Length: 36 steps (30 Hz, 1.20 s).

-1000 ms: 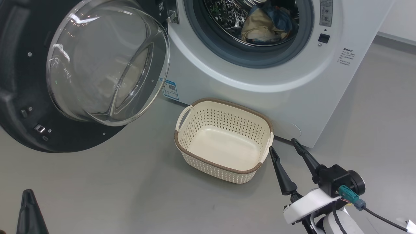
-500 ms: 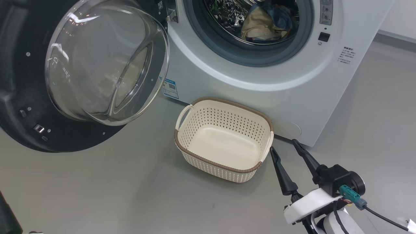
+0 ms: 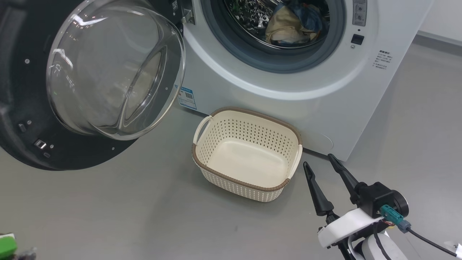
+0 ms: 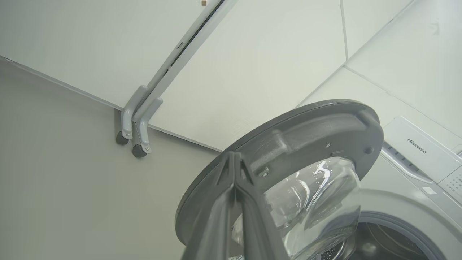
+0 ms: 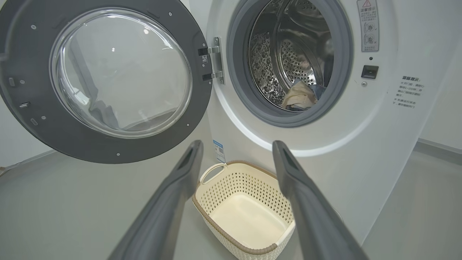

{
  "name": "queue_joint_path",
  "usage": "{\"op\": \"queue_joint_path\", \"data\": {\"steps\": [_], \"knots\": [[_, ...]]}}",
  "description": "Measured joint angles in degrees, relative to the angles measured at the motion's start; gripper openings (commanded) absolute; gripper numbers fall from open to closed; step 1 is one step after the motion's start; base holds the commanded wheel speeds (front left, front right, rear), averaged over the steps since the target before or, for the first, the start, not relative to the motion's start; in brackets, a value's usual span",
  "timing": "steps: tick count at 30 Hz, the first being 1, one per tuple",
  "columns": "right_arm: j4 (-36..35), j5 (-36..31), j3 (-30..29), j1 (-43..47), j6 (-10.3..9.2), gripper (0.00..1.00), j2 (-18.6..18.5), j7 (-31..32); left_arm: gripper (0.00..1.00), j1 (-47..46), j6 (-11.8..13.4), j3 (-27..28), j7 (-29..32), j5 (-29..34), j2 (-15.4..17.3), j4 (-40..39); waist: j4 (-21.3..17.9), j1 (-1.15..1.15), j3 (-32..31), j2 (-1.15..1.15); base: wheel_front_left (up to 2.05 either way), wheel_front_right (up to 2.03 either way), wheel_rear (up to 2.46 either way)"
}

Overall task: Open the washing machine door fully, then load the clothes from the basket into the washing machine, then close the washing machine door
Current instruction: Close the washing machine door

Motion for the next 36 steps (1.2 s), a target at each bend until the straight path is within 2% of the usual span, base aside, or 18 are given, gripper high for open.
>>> {"op": "queue_joint_path", "data": {"steps": [6,13,20,26,36], "knots": [[-0.2,0.2,-0.3,0.1,0.3,1.0,-0.2,0.0,0.0,-5.2,0.0,2.9,2.4,-4.8,3.7,1.5,-0.1,0.0,0.4,0.0,0.0,0.0,0.0],[-0.5,0.2,-0.3,0.4,0.3,1.0,-0.4,0.0,0.0,-10.0,-0.1,5.0,5.8,-10.7,5.9,4.1,-0.5,0.0,1.3,0.0,0.0,0.0,0.0],[-0.9,0.1,0.0,0.3,0.3,1.0,-0.9,0.0,0.0,-16.0,0.0,9.7,9.4,-18.7,8.7,9.2,-1.7,0.0,3.0,0.0,0.0,0.0,0.0],[-1.4,-0.1,0.2,-0.1,0.3,1.0,-1.7,0.5,0.0,-18.9,1.6,12.0,12.5,-22.6,11.0,14.4,-3.0,0.0,4.7,0.0,0.0,0.0,0.0],[-2.7,-0.4,-0.1,-1.1,0.3,1.0,-3.0,1.4,0.0,-24.8,4.5,16.7,16.4,-31.2,12.2,19.3,-5.5,0.0,7.8,0.0,0.0,0.0,0.0]]}}
